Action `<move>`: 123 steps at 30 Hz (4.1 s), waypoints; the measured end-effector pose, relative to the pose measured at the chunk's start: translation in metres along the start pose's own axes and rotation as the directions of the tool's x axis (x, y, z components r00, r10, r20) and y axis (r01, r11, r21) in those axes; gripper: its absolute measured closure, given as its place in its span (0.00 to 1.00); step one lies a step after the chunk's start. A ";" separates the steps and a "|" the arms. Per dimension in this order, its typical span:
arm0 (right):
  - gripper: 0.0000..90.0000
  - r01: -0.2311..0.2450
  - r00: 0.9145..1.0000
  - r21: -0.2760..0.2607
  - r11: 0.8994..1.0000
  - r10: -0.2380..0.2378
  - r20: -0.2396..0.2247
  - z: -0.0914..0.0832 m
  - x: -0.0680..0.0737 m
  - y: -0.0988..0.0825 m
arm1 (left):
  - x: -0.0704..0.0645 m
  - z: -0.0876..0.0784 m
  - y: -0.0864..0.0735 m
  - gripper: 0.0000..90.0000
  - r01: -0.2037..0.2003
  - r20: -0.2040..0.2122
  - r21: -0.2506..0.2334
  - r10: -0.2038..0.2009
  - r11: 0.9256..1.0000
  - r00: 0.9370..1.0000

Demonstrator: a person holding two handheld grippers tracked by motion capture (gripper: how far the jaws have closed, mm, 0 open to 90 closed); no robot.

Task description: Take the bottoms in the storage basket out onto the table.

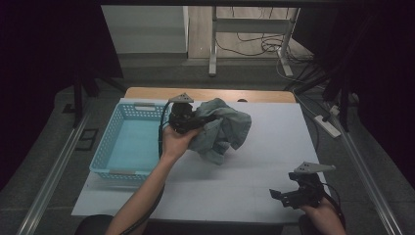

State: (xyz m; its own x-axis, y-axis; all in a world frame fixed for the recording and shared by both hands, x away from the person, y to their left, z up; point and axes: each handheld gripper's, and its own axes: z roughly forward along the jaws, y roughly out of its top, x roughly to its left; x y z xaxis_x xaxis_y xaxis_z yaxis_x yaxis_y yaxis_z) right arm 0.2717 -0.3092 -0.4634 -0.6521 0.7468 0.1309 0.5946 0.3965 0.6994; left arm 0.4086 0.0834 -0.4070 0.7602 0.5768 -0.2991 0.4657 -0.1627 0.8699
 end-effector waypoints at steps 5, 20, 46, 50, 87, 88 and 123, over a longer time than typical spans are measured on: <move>0.00 0.001 1.000 0.003 1.000 -0.001 -0.001 0.000 0.000 0.000 | 0.004 0.011 -0.005 0.77 0.022 0.005 0.013 -0.022 1.000 1.000; 0.00 0.004 1.000 0.008 1.000 -0.004 -0.005 0.000 0.000 0.000 | 0.012 0.048 -0.027 0.74 0.036 -0.059 0.113 -0.030 0.993 0.998; 0.00 0.012 1.000 0.017 1.000 -0.012 -0.009 0.002 0.001 0.000 | 0.016 0.083 -0.043 0.49 -0.020 -0.122 0.331 0.064 0.943 0.991; 0.00 0.013 1.000 0.021 1.000 -0.013 -0.009 0.002 0.001 0.000 | 0.017 0.088 -0.046 0.41 -0.019 -0.118 0.364 0.066 0.931 0.991; 0.00 0.016 1.000 0.027 0.999 -0.015 -0.014 0.003 0.001 0.000 | 0.022 0.087 -0.053 0.12 -0.017 -0.066 0.388 0.047 0.921 0.997; 0.00 0.016 1.000 0.027 0.999 -0.015 -0.014 0.003 0.001 0.000 | 0.022 0.087 -0.053 0.11 -0.016 -0.064 0.386 0.044 0.922 0.997; 0.00 0.016 1.000 0.035 0.999 -0.016 -0.018 0.003 0.001 0.001 | 0.011 0.063 -0.040 0.00 -0.091 0.051 0.349 0.078 0.933 0.996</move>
State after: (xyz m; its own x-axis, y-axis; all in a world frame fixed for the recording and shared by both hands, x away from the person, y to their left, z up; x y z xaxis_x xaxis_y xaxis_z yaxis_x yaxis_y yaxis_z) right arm 0.2729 -0.3064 -0.4650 -0.6696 0.7308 0.1325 0.5999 0.4269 0.6766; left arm 0.4269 0.0454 -0.4694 0.8164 0.5205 -0.2501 0.5234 -0.4839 0.7014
